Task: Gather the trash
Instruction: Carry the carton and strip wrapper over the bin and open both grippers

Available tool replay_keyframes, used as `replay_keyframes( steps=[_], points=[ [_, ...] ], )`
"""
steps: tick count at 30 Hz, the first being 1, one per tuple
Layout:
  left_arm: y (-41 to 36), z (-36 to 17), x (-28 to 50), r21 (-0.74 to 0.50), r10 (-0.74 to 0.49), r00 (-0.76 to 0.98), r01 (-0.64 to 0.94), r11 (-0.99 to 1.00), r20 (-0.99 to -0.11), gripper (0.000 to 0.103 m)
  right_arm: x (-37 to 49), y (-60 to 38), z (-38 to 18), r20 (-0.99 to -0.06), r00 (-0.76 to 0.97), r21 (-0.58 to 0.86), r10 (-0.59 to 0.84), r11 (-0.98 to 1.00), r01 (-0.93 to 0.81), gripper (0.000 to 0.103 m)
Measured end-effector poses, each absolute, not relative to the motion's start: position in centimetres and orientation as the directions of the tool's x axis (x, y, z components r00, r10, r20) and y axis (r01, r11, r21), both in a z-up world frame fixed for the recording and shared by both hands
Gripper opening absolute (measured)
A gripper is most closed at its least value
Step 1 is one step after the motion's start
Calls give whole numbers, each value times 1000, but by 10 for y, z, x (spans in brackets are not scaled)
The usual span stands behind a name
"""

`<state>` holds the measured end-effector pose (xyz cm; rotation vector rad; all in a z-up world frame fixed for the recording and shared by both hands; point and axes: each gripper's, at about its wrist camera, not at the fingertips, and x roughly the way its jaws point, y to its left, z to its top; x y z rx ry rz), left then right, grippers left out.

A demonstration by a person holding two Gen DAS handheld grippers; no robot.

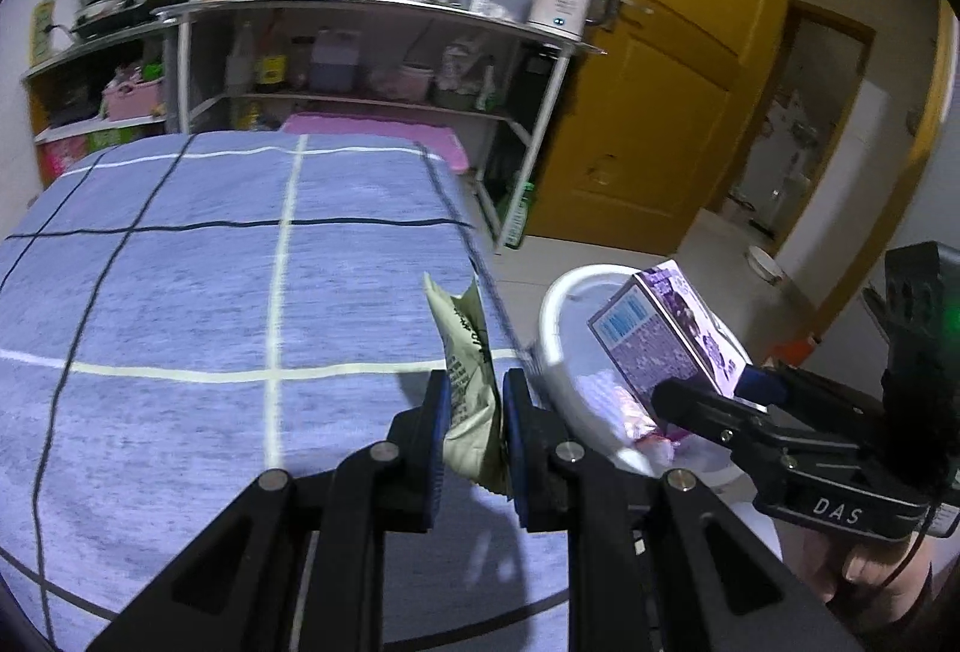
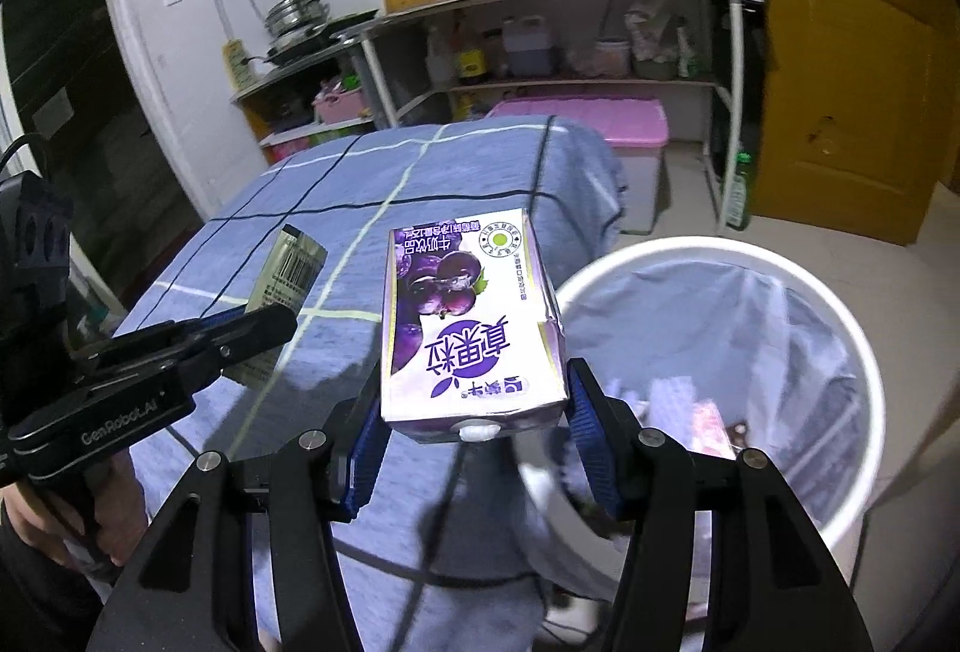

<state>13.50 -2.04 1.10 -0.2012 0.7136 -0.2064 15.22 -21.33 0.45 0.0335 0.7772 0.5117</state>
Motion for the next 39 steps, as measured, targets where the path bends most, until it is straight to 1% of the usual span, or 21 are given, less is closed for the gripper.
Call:
replay_keyframes(
  steps=[14, 28, 35, 36, 38, 39],
  points=[
    [-92, 8, 156, -241, -355, 679, 260, 935, -643, 19, 146, -281, -3, -664, 643, 233, 382, 922, -308, 56],
    [-137, -15, 179, -249, -407, 596, 332, 910, -692, 19, 158, -320, -25, -709, 620, 251, 336, 942, -222, 57],
    [-142, -24, 188, -253, -404, 577, 327, 911, -710, 20, 167, -325, -41, -746, 581, 249, 324, 946, -208, 57],
    [-142, -25, 188, -253, -403, 576, 326, 911, -711, 20, 168, -324, -42, -750, 577, 249, 323, 946, -206, 57],
    [-142, -25, 188, -255, -403, 575, 324, 911, -712, 25, 169, -325, -44, -753, 574, 251, 321, 947, -201, 57],
    [-142, -25, 188, -255, -403, 576, 323, 911, -712, 25, 170, -325, -45, -754, 574, 251, 320, 947, -199, 57]
  ],
)
